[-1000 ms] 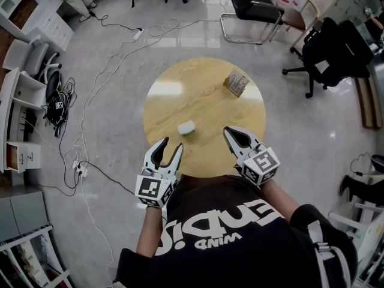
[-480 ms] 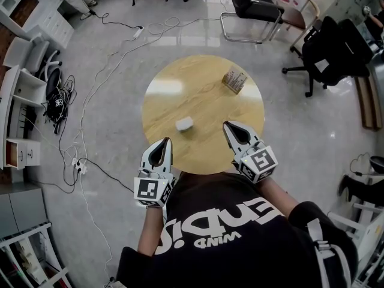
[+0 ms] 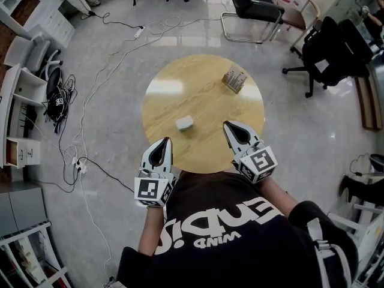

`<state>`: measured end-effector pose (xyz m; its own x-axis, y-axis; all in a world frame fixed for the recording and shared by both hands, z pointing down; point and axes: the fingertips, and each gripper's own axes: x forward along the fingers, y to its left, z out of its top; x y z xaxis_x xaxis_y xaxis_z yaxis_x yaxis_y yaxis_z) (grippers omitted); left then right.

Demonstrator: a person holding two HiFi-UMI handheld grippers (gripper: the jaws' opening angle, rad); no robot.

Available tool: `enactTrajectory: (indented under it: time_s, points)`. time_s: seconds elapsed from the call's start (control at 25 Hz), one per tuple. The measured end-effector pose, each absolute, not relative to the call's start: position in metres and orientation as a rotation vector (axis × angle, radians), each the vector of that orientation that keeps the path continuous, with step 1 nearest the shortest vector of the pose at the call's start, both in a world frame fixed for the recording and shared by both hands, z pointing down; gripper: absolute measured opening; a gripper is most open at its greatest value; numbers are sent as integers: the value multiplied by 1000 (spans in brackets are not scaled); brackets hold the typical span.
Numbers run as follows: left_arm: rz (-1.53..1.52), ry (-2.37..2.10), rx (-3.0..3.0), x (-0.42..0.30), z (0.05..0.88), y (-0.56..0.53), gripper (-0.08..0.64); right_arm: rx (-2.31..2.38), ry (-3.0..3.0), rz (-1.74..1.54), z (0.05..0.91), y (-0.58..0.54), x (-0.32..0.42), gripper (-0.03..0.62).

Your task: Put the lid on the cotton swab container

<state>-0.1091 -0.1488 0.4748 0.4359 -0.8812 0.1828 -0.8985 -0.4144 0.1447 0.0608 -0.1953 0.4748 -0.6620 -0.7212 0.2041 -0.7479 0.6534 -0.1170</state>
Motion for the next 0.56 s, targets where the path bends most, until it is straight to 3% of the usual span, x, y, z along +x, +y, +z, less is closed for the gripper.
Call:
enactTrajectory:
  time_s: [0.56]
  points:
    - [93, -1598, 2418, -122, 475, -147, 14, 1211, -2741, 280, 467, -193, 51, 2]
